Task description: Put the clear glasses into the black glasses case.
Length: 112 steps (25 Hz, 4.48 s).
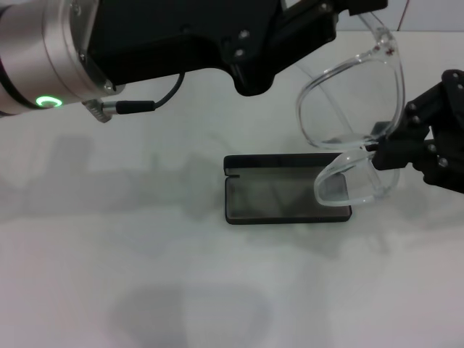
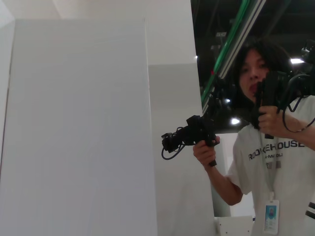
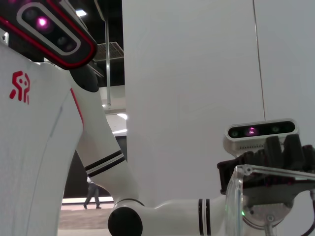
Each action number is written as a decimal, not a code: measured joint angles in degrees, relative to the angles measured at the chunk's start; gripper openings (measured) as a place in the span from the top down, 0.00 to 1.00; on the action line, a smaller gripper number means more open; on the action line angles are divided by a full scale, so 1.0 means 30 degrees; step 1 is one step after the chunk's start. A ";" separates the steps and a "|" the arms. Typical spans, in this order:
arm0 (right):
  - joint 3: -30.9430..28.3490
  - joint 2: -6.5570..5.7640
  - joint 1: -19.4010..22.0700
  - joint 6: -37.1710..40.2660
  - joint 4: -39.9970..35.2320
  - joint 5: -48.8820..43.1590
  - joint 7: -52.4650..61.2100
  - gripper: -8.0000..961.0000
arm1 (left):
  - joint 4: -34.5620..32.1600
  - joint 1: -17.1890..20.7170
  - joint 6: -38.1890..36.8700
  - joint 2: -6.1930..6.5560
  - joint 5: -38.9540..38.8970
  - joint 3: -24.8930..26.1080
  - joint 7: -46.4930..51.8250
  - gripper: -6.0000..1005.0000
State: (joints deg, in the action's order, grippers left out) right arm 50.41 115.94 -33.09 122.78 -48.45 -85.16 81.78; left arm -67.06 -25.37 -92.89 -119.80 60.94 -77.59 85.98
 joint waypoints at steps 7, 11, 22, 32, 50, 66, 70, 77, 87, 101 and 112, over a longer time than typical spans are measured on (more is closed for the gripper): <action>0.0011 0.0023 -0.0062 0.0007 0.0115 0.0188 -0.0132 0.93 | 0.0267 0.0003 -0.0002 0.0007 0.0100 -0.0029 0.0034 0.92; 0.0023 0.0010 -0.0025 0.0066 0.0125 0.0420 -0.0153 0.93 | 0.0398 -0.0003 -0.0026 0.0007 0.0123 -0.0056 0.0051 0.92; 0.0041 -0.0007 0.0073 0.0087 0.0219 0.0618 -0.0168 0.93 | 0.0417 0.0084 -0.0054 0.0042 0.0168 -0.0462 0.0107 0.92; 0.0042 -0.0040 0.0129 0.0088 0.0388 0.0801 -0.0222 0.93 | 0.0410 0.0139 -0.0147 0.0064 0.0168 -0.0805 0.0158 0.92; 0.0038 -0.0012 0.0356 0.0095 0.0728 0.0794 -0.0689 0.93 | 0.0510 0.0362 -0.0180 0.0039 0.0160 0.0412 -0.0094 0.92; 0.3259 -0.0160 0.1560 0.0215 -0.1528 0.2701 -0.3441 0.92 | 0.5570 0.0051 -0.0033 0.0203 0.0432 0.6547 -0.0680 0.92; 0.4310 -0.0123 0.1565 0.0208 -0.2958 0.3469 -0.3954 0.92 | 0.6738 -0.0637 0.0431 0.0194 0.1006 0.6563 -0.0590 0.92; 0.4636 -0.0125 0.1007 0.0162 -0.3838 0.4385 -0.4836 0.92 | 0.7968 -0.1694 0.0661 0.0122 0.2377 0.6307 0.0220 0.92; 0.3713 -0.0197 0.0277 -0.0030 -0.2742 0.4359 -0.5911 0.93 | 0.8050 -0.2412 0.0390 0.0043 0.2403 0.3739 0.0718 0.92; 0.3189 -0.0670 -0.0594 -0.0300 -0.0287 0.4233 -0.6138 0.93 | 0.7939 -0.3228 -0.0106 0.0036 0.2166 0.3656 0.0898 0.92; 0.3204 -0.0700 -0.0630 -0.0663 -0.0105 0.4001 -0.6253 0.93 | 0.7939 -0.3293 -0.0981 0.0051 0.1879 0.3656 0.0837 0.92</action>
State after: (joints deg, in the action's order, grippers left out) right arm 60.03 113.84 -34.98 120.79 -48.76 -73.16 63.02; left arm -43.24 -35.25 -95.84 -119.65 66.57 -66.62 88.49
